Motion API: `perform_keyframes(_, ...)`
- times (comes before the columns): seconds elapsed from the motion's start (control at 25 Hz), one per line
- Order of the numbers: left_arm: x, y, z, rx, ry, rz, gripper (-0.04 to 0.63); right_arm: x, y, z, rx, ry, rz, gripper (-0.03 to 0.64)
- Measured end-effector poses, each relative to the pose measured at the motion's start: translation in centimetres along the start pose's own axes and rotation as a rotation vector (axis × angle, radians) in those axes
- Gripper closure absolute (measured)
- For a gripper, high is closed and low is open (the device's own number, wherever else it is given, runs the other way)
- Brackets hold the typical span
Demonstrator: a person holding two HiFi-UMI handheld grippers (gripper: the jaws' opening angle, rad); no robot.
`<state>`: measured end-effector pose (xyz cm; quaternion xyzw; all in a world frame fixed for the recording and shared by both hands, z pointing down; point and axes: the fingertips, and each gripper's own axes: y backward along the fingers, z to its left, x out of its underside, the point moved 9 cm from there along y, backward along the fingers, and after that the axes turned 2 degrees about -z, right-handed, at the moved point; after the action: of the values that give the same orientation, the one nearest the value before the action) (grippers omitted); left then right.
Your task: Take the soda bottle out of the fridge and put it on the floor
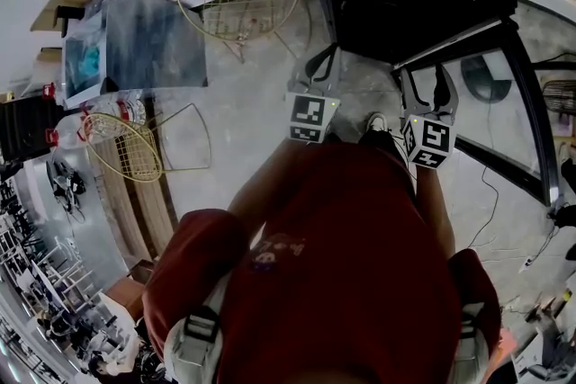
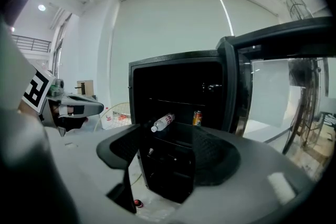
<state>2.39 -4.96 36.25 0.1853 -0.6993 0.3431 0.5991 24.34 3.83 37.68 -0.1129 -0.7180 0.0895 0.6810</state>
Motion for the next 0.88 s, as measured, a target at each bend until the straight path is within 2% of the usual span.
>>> perform_keyframes(0.36,-0.5,0.5,-0.2,-0.005,-0.005,-0.006,0.596,-0.1,-0.2,0.0,-0.002,0.007,0.016,0.314)
perform_keyframes(0.88,-0.6,0.8,-0.5,0.0,0.001,-0.003,0.597,-1.1,0.0,0.5,0.017,0.021,0.02,0.466)
